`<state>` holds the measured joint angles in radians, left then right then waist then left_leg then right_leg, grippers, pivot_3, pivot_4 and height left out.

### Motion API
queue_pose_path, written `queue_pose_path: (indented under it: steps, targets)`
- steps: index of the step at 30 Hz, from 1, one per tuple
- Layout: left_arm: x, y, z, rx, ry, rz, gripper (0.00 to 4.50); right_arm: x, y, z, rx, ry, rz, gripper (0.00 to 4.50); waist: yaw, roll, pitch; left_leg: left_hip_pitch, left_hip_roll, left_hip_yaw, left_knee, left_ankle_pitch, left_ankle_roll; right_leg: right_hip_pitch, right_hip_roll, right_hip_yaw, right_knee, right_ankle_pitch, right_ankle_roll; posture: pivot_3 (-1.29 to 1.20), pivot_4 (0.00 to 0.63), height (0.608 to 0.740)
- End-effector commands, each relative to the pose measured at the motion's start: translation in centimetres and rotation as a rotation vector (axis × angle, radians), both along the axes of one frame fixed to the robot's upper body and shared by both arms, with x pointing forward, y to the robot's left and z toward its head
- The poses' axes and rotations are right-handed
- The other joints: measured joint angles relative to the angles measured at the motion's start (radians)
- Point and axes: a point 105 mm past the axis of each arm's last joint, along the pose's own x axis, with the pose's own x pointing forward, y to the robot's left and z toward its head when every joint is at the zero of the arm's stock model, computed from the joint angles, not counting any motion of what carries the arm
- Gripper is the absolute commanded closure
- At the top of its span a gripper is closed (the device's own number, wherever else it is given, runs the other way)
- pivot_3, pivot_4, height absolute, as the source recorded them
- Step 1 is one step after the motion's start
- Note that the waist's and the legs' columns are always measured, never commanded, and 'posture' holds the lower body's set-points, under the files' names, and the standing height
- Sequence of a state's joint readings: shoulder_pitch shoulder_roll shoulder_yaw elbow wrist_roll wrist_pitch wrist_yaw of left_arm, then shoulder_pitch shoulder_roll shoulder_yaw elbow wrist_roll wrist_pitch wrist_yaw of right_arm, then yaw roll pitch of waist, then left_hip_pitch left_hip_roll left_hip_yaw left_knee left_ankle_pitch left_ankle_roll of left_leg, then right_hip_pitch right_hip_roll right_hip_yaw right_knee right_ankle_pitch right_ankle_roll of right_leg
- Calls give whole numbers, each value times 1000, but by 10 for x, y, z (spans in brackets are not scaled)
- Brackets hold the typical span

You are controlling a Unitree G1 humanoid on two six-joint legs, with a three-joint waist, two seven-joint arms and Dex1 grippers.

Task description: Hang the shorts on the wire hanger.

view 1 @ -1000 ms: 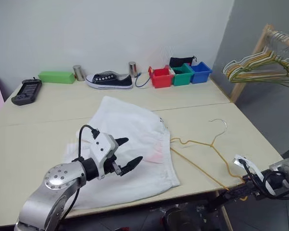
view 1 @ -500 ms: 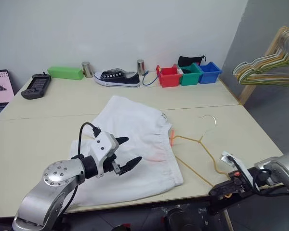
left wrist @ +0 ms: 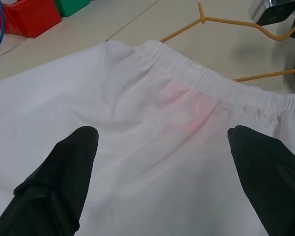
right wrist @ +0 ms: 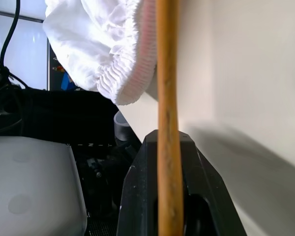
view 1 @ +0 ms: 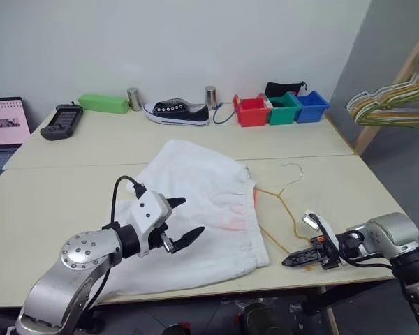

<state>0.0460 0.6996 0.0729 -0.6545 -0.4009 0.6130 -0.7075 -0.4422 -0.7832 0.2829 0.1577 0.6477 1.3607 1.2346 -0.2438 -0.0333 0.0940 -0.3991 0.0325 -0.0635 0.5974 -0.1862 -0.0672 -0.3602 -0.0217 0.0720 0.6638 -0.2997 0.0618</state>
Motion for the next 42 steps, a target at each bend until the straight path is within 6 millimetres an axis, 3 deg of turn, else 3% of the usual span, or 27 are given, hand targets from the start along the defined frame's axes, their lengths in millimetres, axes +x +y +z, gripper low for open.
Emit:
queue_pose_path:
  steps: [1,8,18,25,30,36,39,42]
  targets:
    - [1,-2,5,12,-44,-11,32,12,5,6,20,-9,-30,4500,-1,0,0,0,0,0,0,0,0,0,0,0,0,0,0,-173,42,740]
    - [5,-2,7,21,-59,-13,32,18,18,16,112,107,-103,4500,-4,1,-1,1,0,-1,2,0,0,1,1,0,1,0,-1,-169,39,740]
    - [11,6,6,69,-83,-19,32,-11,3,15,123,273,-97,4500,14,4,0,-1,0,-1,2,0,1,1,1,0,0,1,0,-172,44,740]
    - [12,1,7,61,-92,-34,32,21,17,25,196,241,-178,4500,0,5,0,0,0,-1,3,0,1,1,1,1,1,-1,-4,-179,39,740]
    - [14,-1,7,64,-93,-47,32,48,25,41,202,110,-198,4500,-4,6,1,-1,0,-1,6,0,2,2,2,1,1,3,4,-183,36,740]
    - [14,-1,8,66,-95,-59,32,49,28,60,113,-102,-49,4500,0,8,2,-3,0,-1,6,0,2,0,2,1,0,2,3,-184,29,740]
    - [20,7,24,74,-117,-68,32,58,26,60,-106,-478,118,4500,1,9,2,-4,0,-1,5,0,2,-2,2,1,1,2,3,-179,24,740]
    - [30,15,52,76,-164,-83,32,75,29,64,-225,-728,180,4500,1,9,1,-9,0,-1,6,0,2,-8,2,1,2,3,4,-167,17,740]
